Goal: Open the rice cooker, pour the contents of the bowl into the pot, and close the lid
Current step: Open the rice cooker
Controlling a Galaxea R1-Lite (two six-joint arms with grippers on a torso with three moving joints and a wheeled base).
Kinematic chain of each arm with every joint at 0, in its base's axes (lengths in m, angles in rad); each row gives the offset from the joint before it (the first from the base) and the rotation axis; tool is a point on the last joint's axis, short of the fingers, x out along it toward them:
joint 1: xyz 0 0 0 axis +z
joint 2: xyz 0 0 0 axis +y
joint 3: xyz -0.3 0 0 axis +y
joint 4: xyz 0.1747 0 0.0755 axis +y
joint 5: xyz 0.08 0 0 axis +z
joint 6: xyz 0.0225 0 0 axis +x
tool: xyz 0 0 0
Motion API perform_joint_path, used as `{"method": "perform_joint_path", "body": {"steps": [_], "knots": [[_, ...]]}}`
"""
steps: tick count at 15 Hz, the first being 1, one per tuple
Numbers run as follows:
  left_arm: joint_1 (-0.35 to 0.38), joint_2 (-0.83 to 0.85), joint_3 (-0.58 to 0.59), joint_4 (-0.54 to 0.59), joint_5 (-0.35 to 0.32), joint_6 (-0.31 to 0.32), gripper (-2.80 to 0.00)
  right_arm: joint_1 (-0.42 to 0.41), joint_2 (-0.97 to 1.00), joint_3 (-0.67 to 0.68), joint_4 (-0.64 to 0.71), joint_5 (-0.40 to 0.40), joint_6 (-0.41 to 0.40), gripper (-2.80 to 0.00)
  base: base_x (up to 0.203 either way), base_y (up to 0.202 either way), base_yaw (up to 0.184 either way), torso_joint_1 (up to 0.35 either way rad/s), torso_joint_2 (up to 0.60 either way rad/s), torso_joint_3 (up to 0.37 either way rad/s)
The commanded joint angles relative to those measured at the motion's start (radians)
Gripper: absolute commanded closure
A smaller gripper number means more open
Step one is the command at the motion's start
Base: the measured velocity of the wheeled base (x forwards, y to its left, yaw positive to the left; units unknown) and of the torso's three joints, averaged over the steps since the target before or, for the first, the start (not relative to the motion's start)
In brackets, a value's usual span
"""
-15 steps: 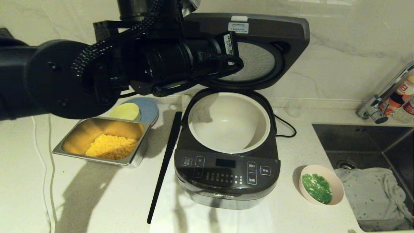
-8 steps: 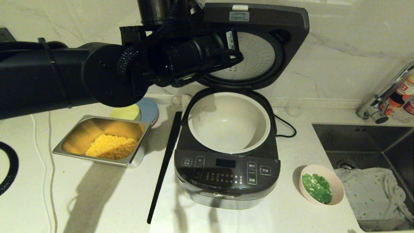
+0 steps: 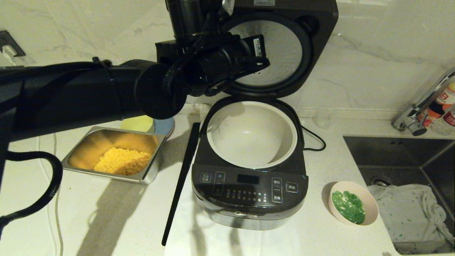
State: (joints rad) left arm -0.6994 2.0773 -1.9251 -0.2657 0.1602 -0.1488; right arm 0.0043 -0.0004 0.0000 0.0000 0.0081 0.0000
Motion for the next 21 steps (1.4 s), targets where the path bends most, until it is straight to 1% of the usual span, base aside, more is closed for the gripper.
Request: {"method": "perform_joint_path", "body": {"steps": [1, 6, 10, 12, 15, 18, 21], "knots": [[0.000, 0.038, 0.000, -0.033, 0.001, 0.007, 0.00, 0.000, 0.000, 0.000, 0.000, 0.001, 0.000, 0.00, 0.000, 0.000, 0.000, 0.000, 0.00, 0.000], [0.017, 0.063, 0.000, -0.046, 0.004, 0.025, 0.00, 0.000, 0.000, 0.000, 0.000, 0.000, 0.000, 0.00, 0.000, 0.000, 0.000, 0.000, 0.00, 0.000], [0.026, 0.088, 0.000, -0.089, 0.005, 0.032, 0.00, 0.000, 0.000, 0.000, 0.000, 0.000, 0.000, 0.00, 0.000, 0.000, 0.000, 0.000, 0.00, 0.000], [0.026, 0.070, 0.000, -0.090, 0.004, 0.029, 0.00, 0.000, 0.000, 0.000, 0.000, 0.001, 0.000, 0.00, 0.000, 0.000, 0.000, 0.000, 0.00, 0.000], [0.024, -0.006, 0.009, -0.087, 0.005, 0.026, 0.00, 0.000, 0.000, 0.000, 0.000, 0.001, 0.000, 0.00, 0.000, 0.000, 0.000, 0.000, 0.00, 0.000], [0.017, -0.125, 0.090, -0.084, 0.015, 0.025, 0.00, 0.000, 0.000, 0.000, 0.000, 0.000, 0.000, 0.00, 0.000, 0.000, 0.000, 0.000, 0.00, 0.000], [0.007, -0.283, 0.331, -0.074, 0.050, 0.028, 0.00, 0.000, 0.000, 0.000, 0.000, 0.001, 0.000, 0.00, 0.000, 0.000, 0.000, 0.000, 0.00, 0.000]]}}
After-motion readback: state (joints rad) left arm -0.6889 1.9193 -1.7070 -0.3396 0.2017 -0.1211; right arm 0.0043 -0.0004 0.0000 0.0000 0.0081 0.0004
